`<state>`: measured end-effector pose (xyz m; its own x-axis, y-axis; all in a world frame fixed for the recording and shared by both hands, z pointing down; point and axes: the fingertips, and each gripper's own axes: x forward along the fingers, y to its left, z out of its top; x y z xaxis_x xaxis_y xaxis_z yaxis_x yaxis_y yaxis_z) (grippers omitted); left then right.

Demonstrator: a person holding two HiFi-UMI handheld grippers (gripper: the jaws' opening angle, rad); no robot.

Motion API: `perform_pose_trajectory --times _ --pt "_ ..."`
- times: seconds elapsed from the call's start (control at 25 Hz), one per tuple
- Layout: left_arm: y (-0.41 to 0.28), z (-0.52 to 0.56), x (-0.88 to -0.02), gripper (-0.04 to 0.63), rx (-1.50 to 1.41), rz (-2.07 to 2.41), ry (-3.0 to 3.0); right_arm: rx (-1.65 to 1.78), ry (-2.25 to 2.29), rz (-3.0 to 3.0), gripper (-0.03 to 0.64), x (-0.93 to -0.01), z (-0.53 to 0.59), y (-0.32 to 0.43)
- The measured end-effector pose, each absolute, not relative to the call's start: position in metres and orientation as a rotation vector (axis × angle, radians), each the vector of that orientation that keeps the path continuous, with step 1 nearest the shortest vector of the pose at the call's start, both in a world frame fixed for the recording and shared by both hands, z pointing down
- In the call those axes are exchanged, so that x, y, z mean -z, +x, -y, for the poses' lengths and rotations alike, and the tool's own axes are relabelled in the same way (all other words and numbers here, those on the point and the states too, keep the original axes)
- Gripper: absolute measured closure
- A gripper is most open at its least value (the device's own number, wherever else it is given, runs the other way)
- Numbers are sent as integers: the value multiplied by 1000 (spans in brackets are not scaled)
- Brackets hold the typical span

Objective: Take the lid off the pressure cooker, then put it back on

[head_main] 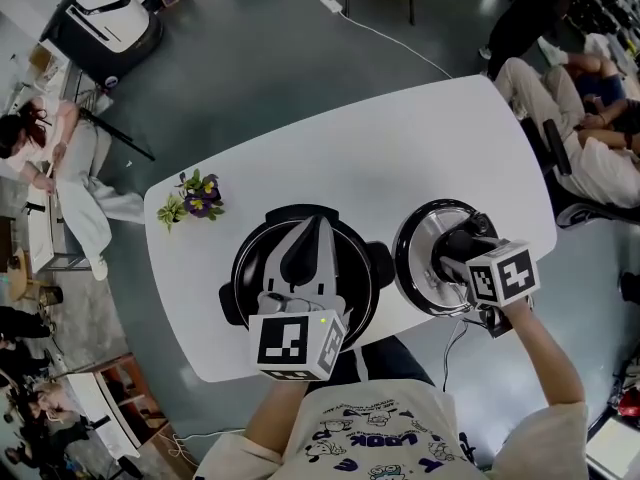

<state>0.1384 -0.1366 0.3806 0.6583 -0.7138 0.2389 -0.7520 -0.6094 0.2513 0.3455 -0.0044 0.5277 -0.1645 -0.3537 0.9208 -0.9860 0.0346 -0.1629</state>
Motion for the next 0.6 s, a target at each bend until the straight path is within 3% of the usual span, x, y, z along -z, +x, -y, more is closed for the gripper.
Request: perform_pose_trajectory --times 0.6 --pt "130 146 -404 581 -184 1222 2510 -1112 1357 1567 322 -603 4 321"
